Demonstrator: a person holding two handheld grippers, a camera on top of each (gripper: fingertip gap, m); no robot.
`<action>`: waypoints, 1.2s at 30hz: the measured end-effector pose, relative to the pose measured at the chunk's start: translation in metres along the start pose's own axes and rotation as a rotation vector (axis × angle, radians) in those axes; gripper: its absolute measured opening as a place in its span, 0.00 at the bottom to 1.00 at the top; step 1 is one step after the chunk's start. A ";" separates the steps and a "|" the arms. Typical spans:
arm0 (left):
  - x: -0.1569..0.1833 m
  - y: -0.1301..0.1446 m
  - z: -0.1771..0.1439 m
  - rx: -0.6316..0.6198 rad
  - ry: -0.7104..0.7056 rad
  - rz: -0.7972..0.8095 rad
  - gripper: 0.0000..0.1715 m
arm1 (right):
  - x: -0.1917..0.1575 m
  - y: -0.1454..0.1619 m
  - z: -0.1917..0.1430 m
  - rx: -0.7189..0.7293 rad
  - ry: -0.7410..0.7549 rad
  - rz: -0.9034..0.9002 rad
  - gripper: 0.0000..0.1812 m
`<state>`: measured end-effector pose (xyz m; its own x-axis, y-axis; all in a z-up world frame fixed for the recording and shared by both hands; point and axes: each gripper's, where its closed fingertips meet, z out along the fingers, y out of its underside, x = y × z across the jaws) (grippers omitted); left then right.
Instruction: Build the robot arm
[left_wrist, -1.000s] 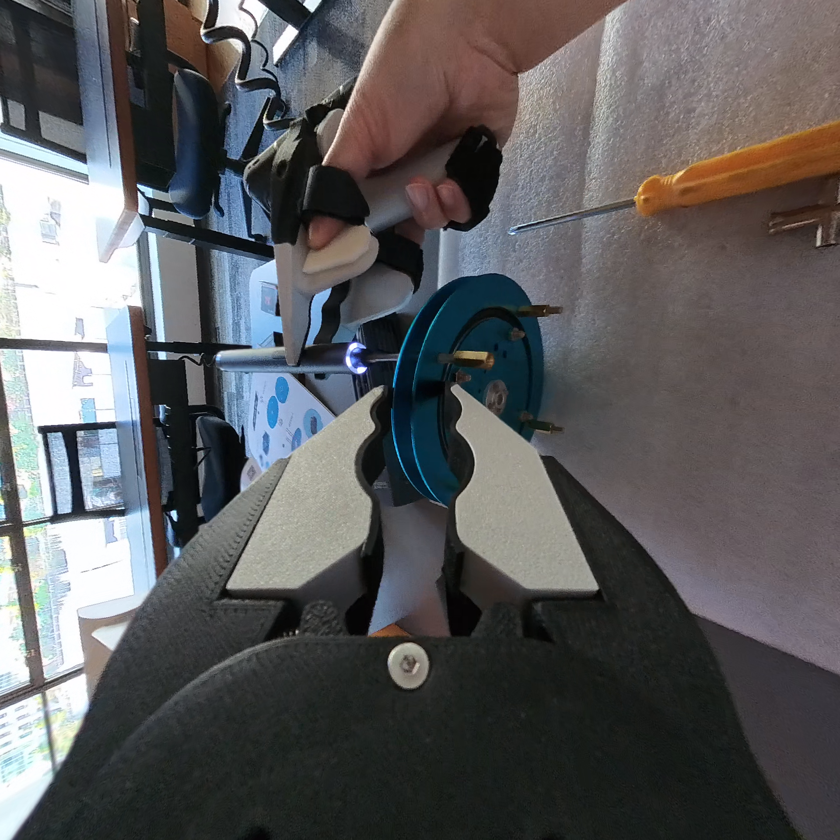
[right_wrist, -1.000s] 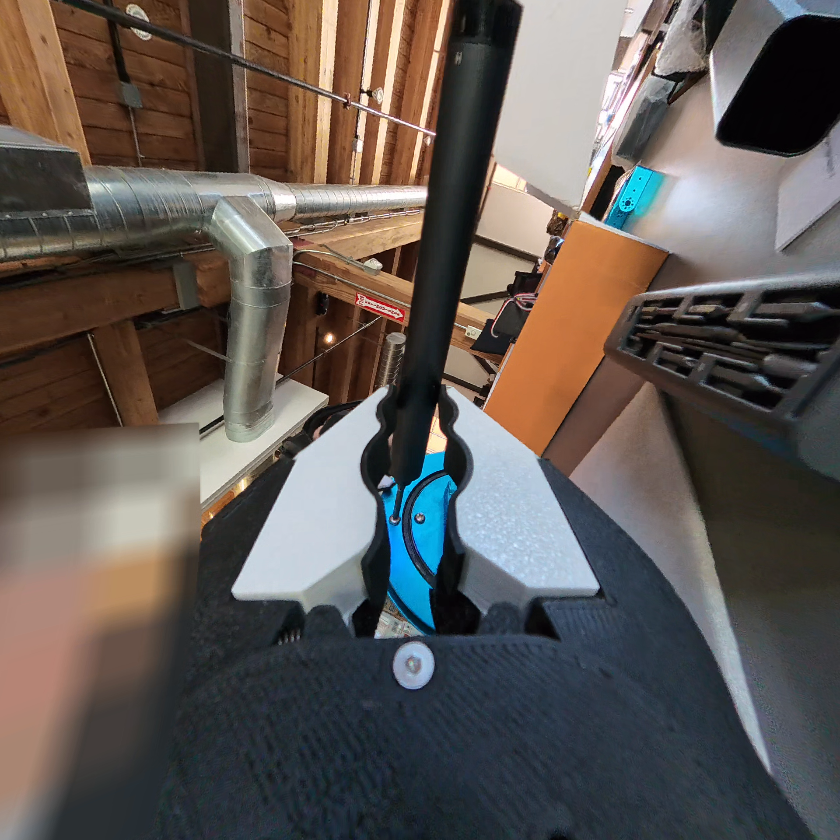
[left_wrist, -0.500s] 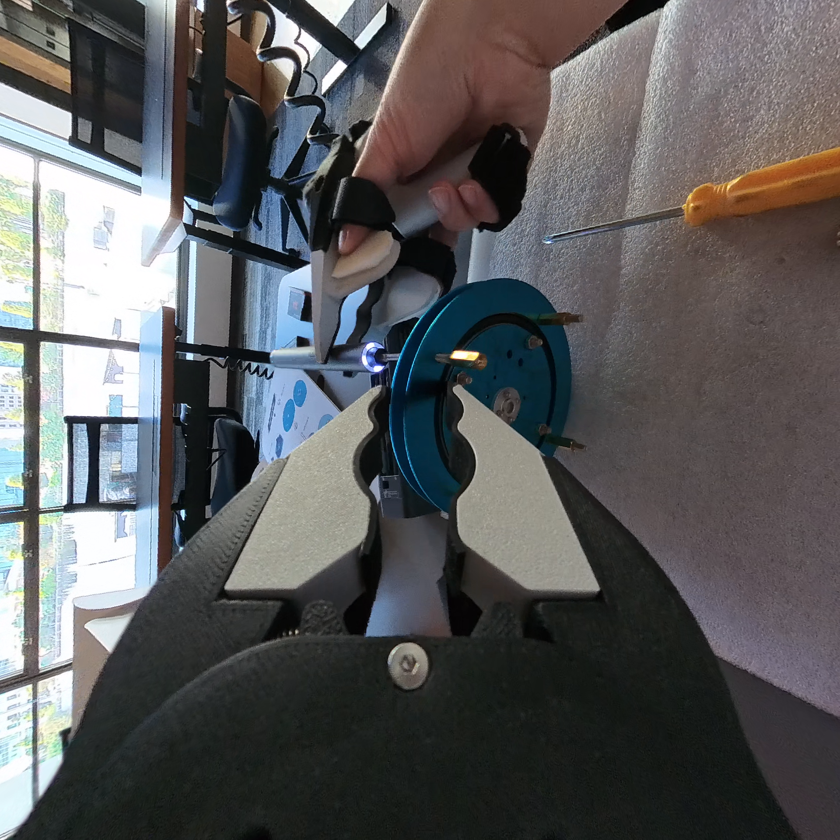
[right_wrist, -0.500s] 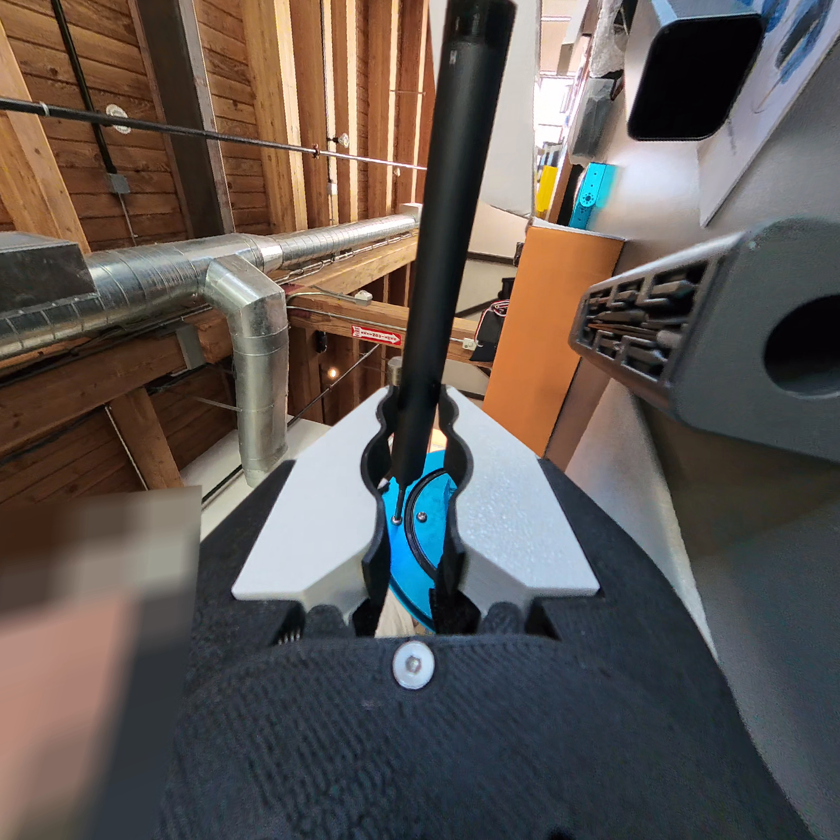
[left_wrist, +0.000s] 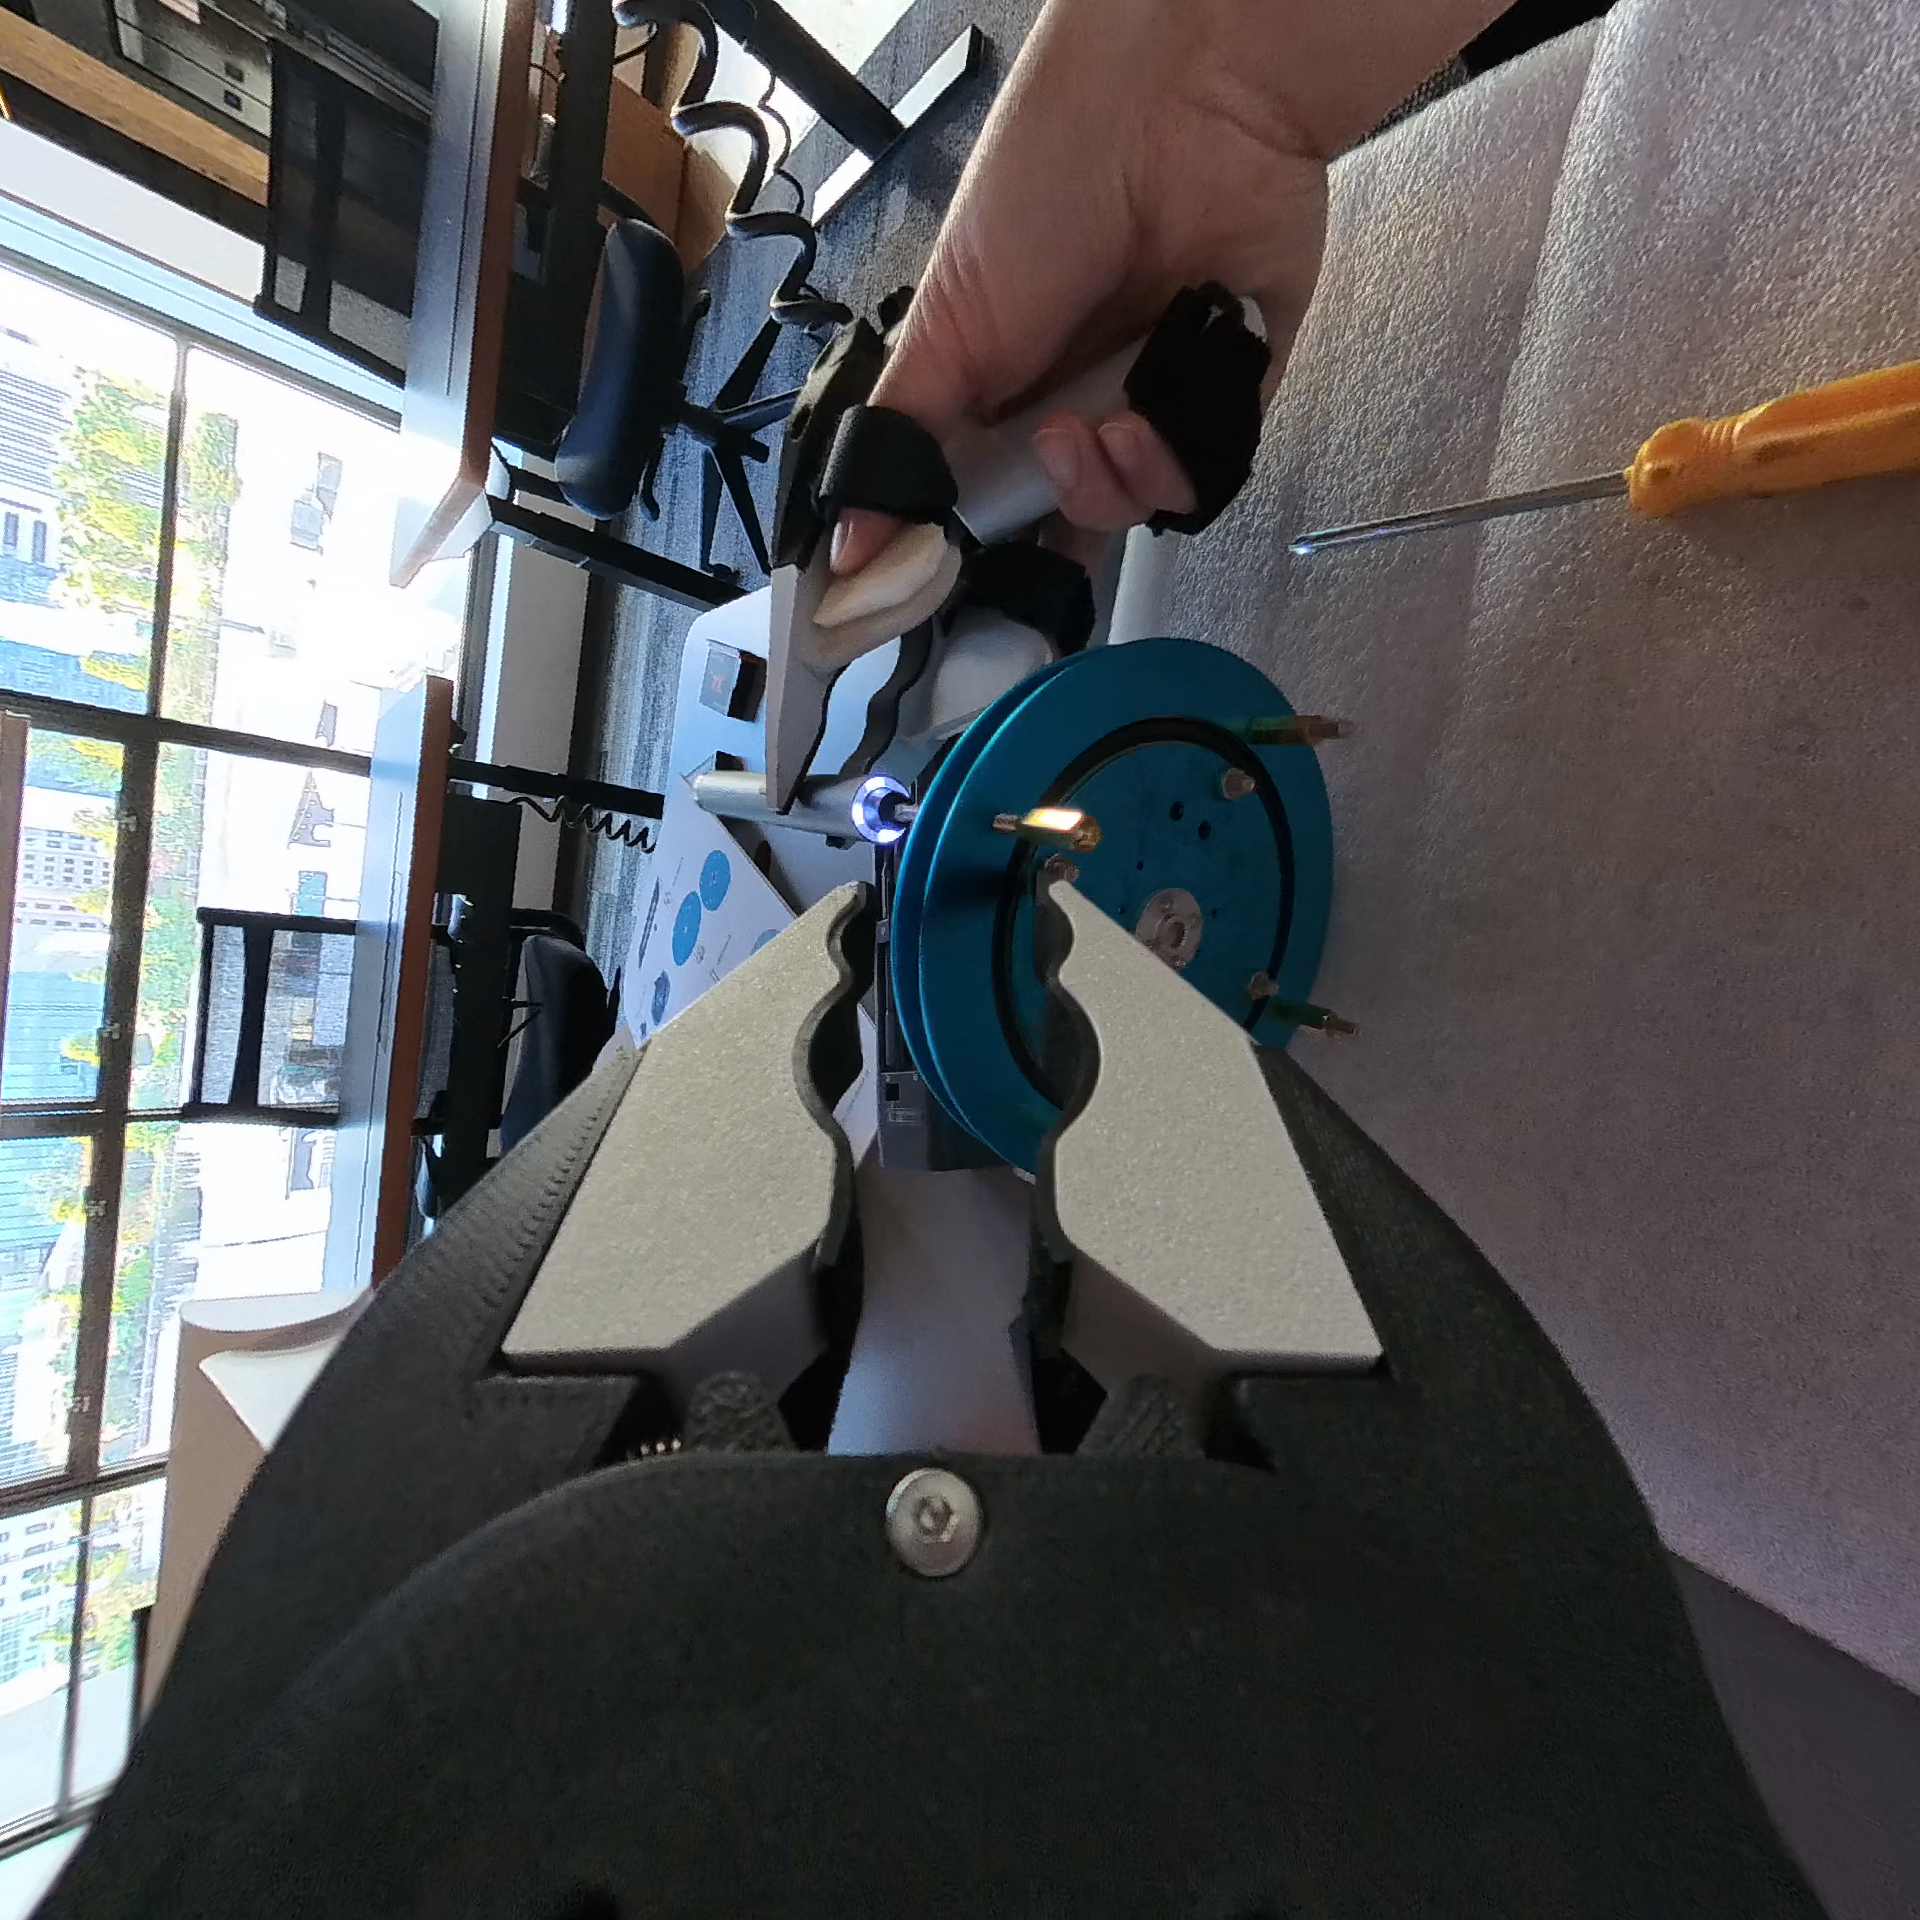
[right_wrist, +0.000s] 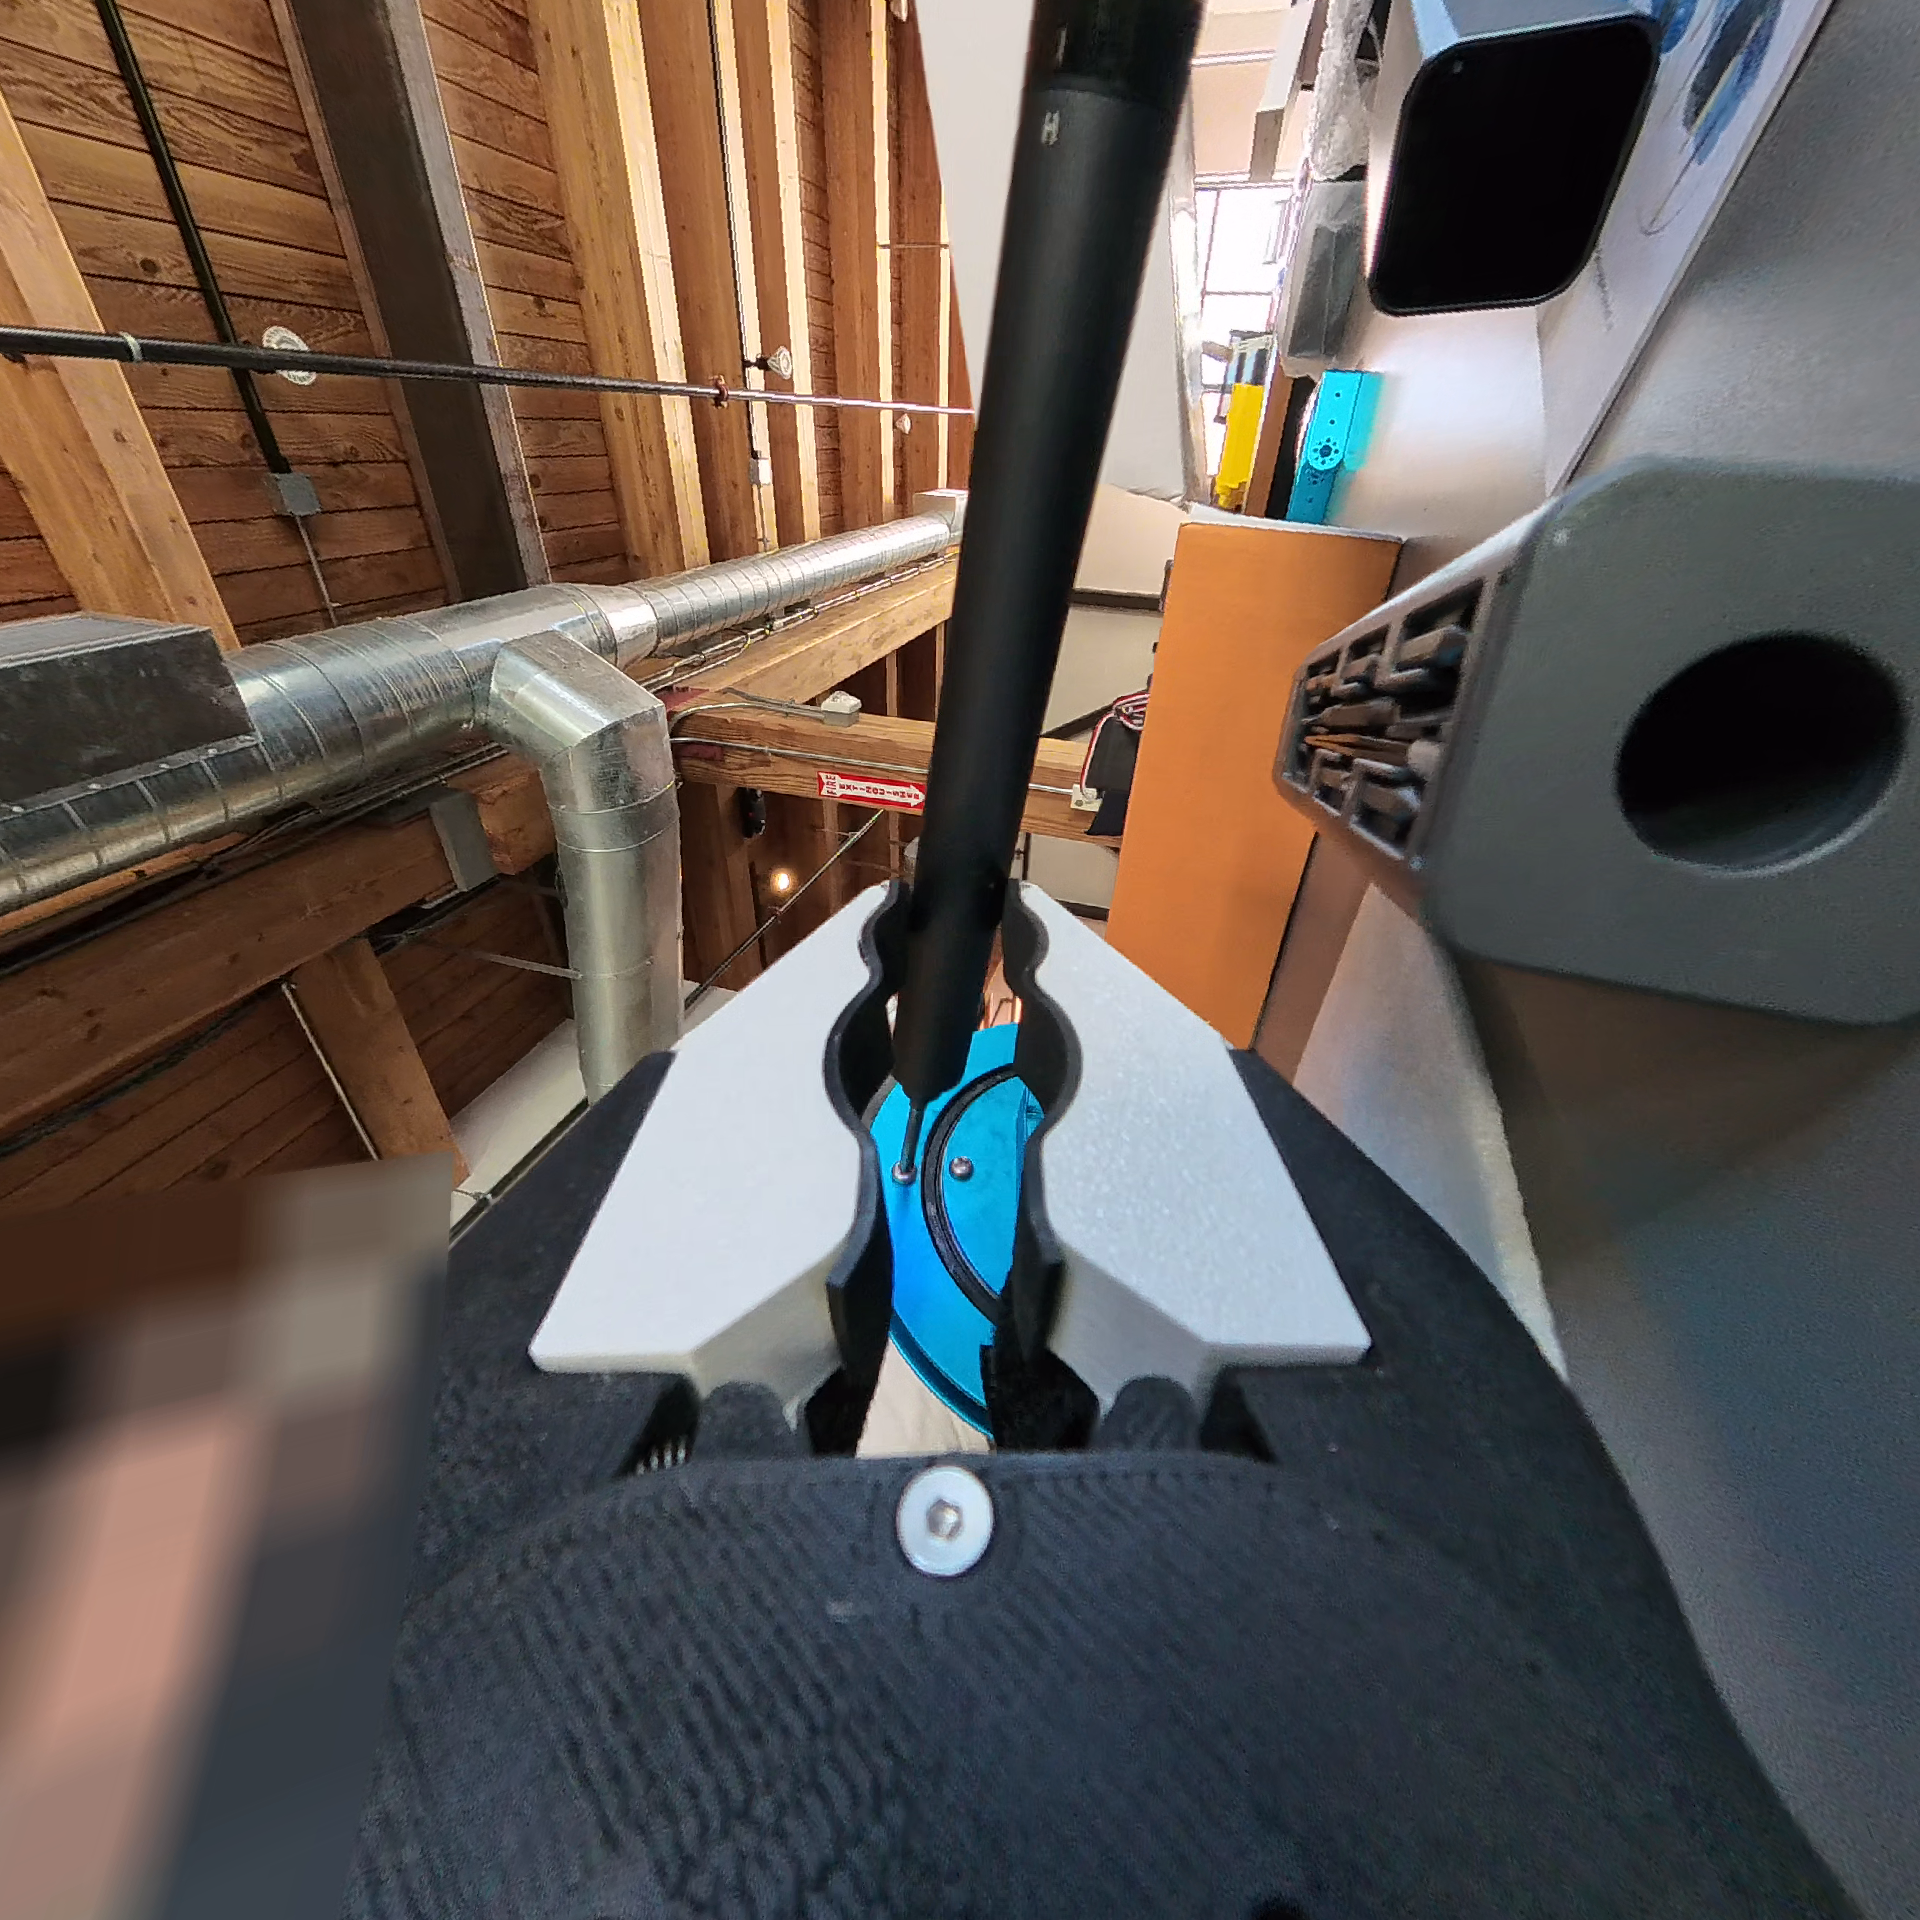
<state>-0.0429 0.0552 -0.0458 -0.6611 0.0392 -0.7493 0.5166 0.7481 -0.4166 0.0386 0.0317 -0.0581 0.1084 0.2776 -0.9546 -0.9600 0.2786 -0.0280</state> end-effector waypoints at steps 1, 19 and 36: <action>0.001 0.000 0.000 0.003 0.001 -0.011 0.17 | 0.000 -0.001 0.000 0.001 -0.003 0.003 0.09; 0.005 0.002 -0.008 0.060 -0.012 -0.145 0.21 | -0.003 0.000 0.001 -0.018 -0.011 -0.008 0.09; 0.009 -0.012 -0.030 0.084 -0.303 -0.585 0.15 | -0.004 0.001 0.002 -0.028 -0.011 -0.018 0.09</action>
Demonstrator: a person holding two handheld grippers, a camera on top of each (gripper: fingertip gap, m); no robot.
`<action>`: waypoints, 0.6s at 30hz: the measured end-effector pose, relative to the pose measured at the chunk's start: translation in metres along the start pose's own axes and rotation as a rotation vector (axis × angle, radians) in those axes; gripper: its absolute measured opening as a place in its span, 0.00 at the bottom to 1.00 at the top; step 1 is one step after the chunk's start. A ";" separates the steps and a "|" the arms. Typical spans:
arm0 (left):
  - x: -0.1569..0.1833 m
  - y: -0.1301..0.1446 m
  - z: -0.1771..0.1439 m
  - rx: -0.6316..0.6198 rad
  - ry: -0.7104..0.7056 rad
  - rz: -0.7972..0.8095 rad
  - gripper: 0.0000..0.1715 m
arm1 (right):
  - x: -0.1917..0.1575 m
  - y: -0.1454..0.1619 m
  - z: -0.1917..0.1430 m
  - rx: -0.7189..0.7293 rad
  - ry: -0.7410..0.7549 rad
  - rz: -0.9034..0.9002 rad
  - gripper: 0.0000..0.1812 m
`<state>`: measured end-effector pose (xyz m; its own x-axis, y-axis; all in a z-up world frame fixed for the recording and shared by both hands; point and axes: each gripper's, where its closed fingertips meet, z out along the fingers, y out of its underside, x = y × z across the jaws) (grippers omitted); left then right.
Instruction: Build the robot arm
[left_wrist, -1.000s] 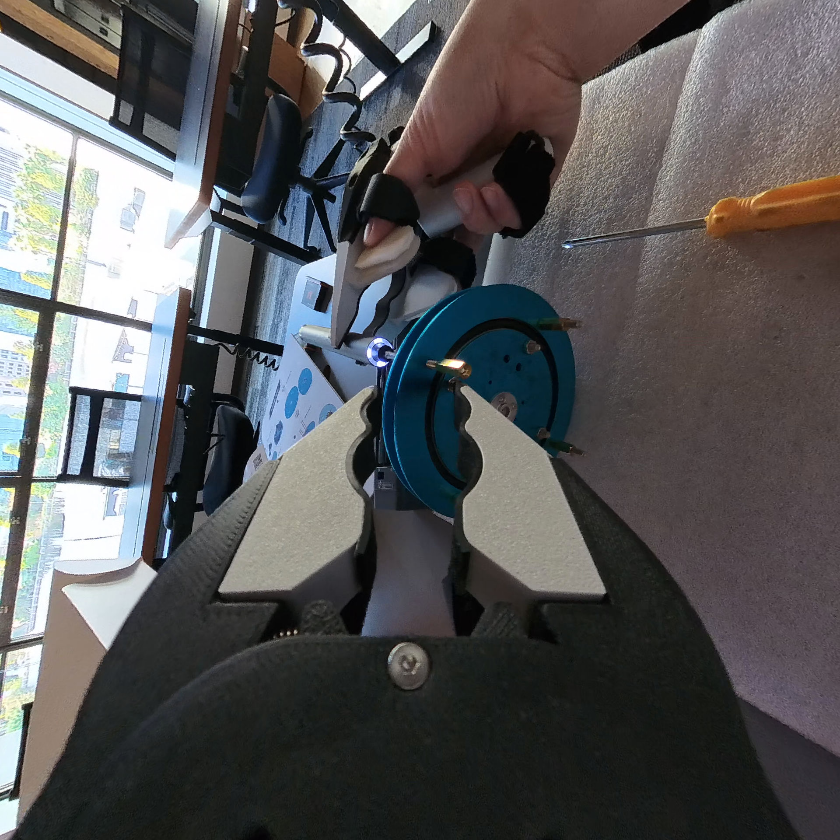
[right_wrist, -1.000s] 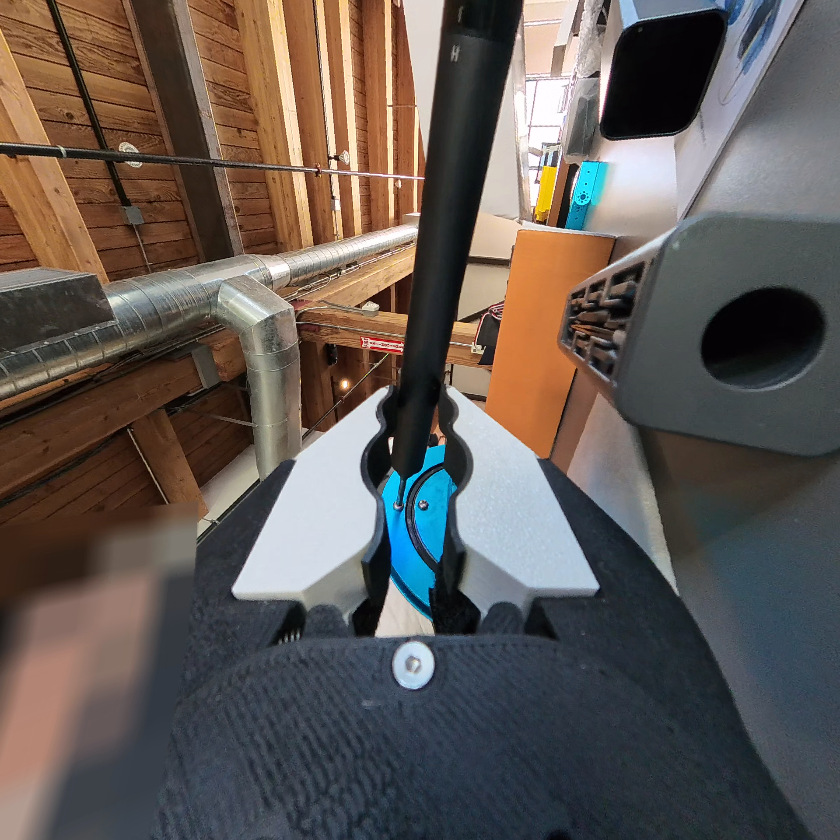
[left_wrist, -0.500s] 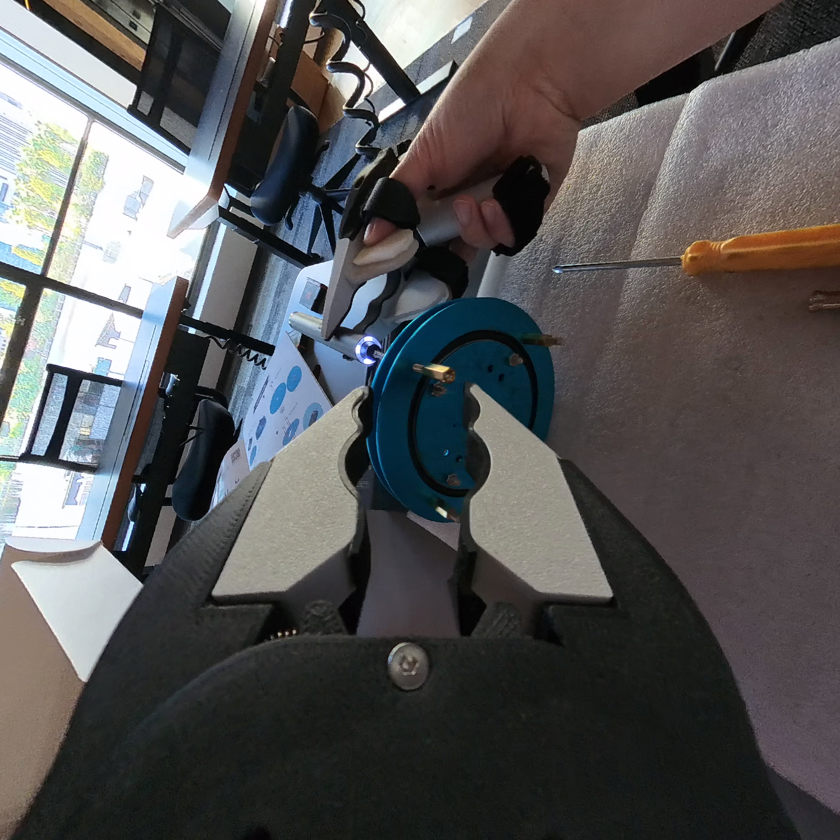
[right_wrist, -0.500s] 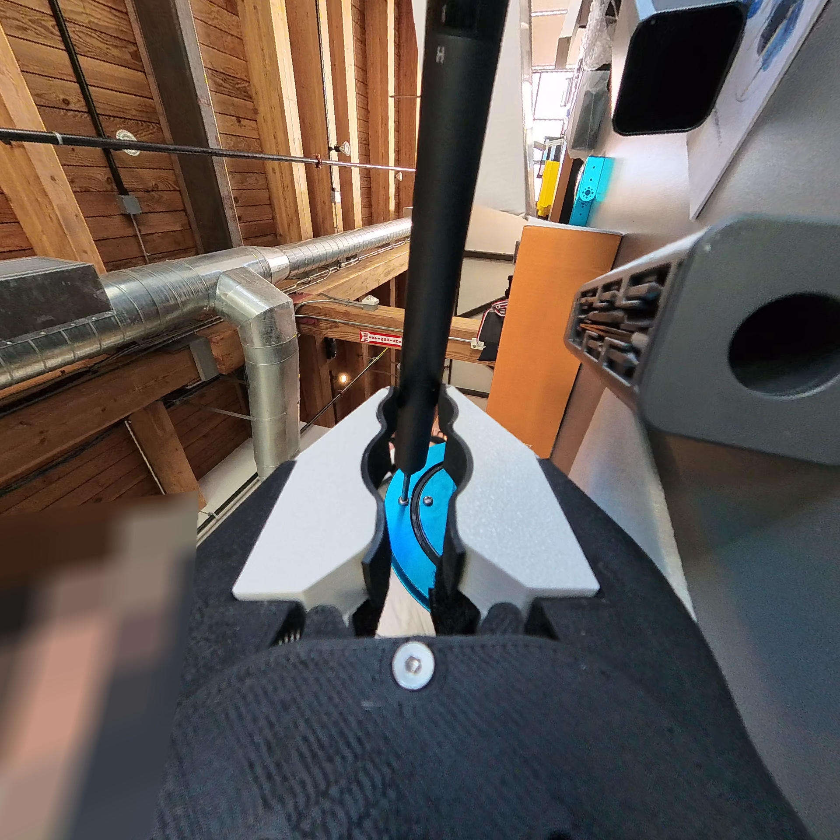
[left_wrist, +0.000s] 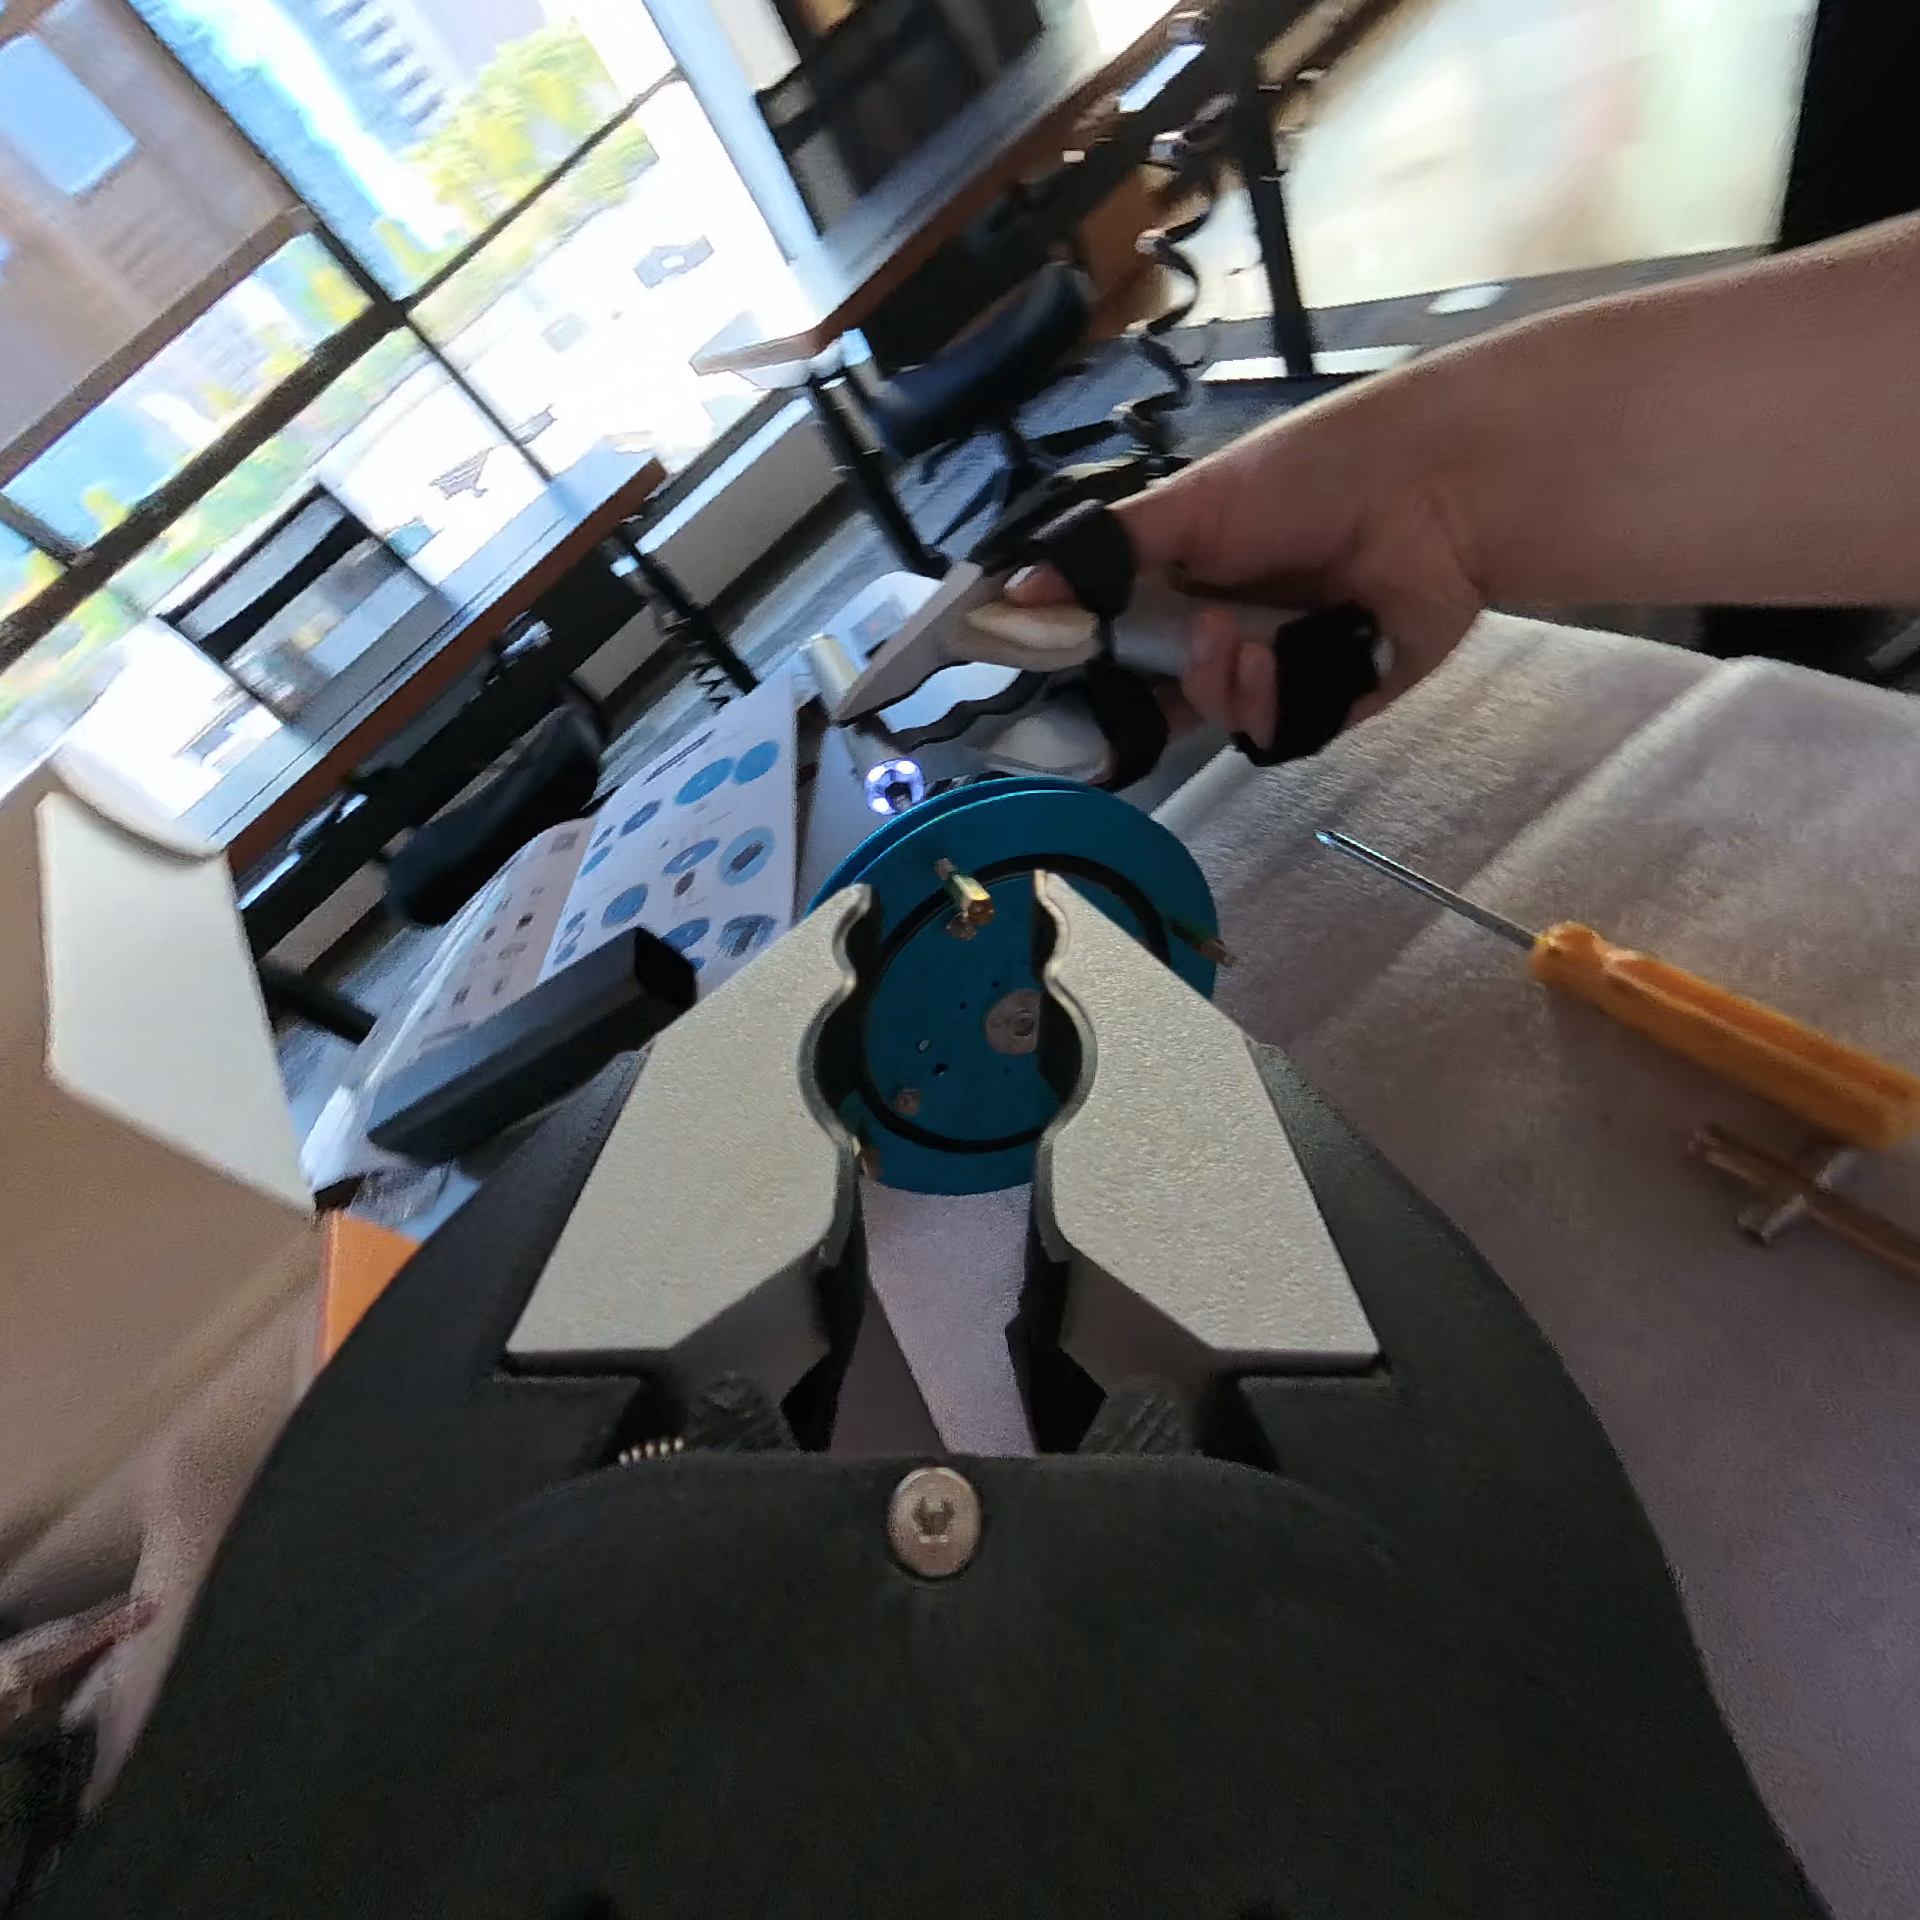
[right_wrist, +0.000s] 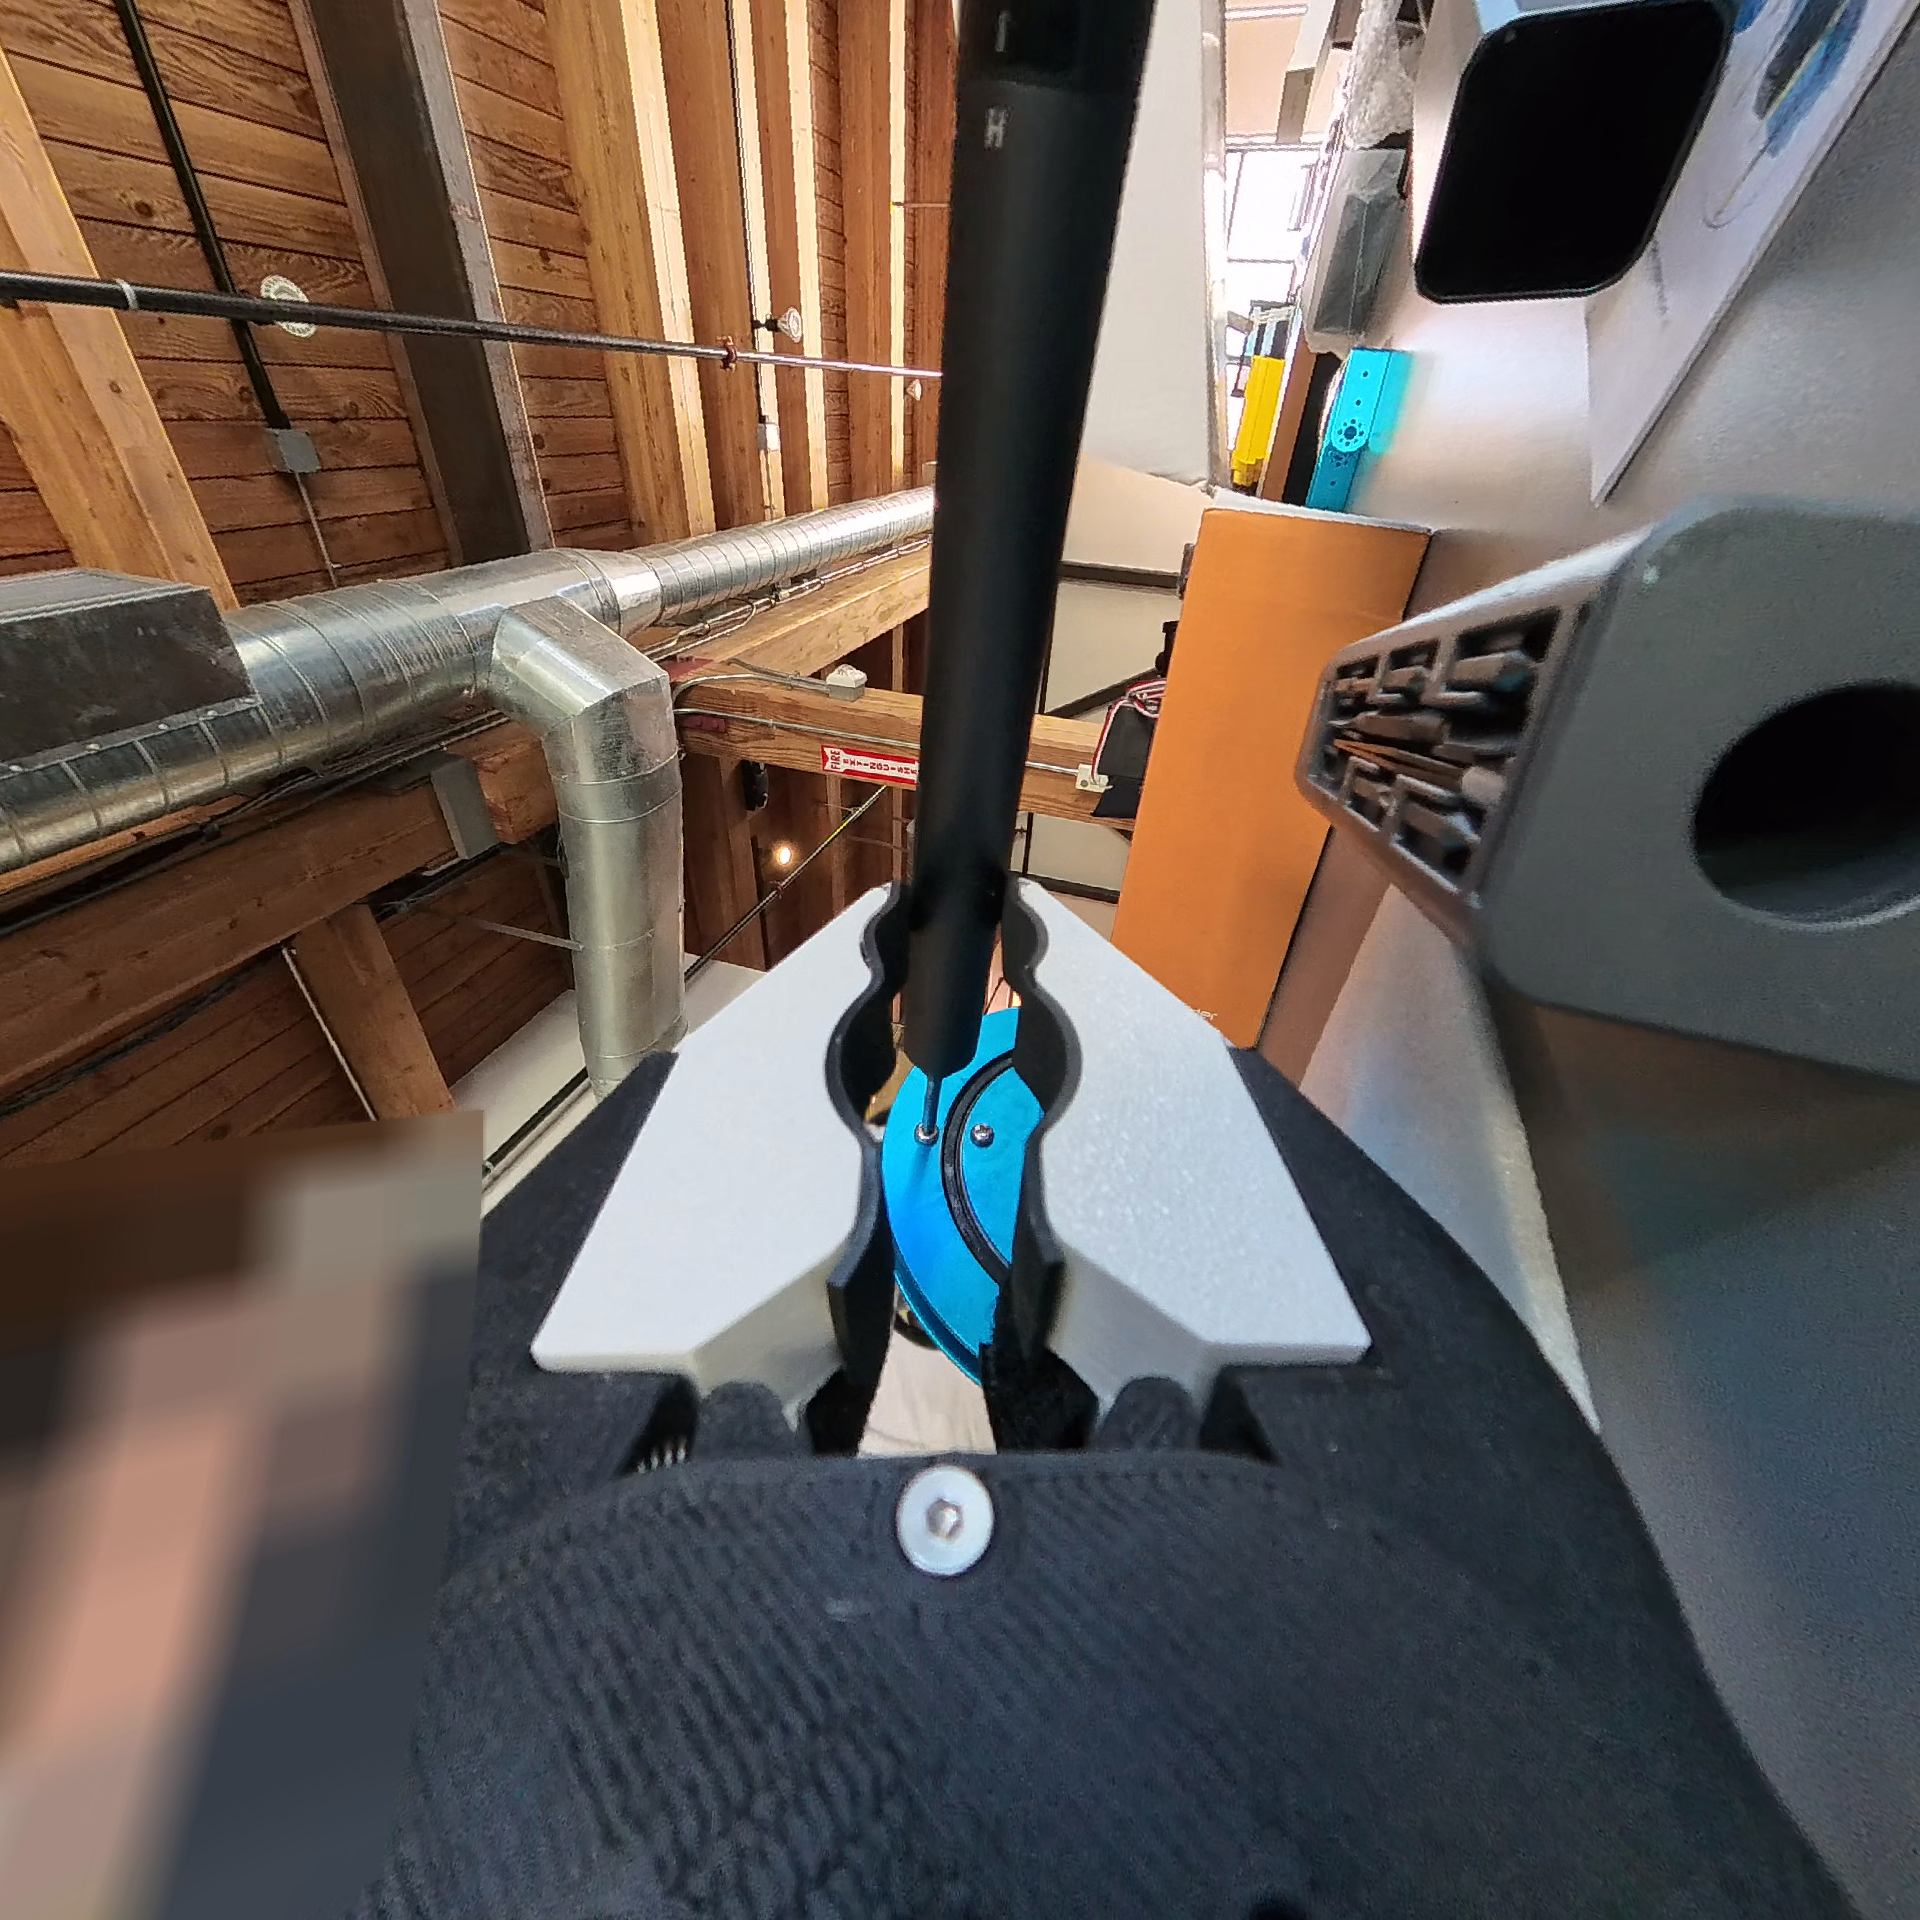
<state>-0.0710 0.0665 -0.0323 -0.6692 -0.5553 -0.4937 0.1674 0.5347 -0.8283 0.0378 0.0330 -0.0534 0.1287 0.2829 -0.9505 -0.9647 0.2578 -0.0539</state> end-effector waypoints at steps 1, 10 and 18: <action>-0.003 0.002 -0.001 -0.006 -0.053 -0.034 0.14 | 0.000 0.000 0.000 -0.001 0.000 0.000 0.09; 0.000 0.009 0.005 -0.001 -0.162 -0.233 0.09 | 0.001 0.002 0.001 -0.007 -0.001 0.000 0.09; -0.004 0.012 0.011 0.017 -0.209 -0.255 0.03 | 0.003 0.000 0.000 -0.004 0.008 0.001 0.09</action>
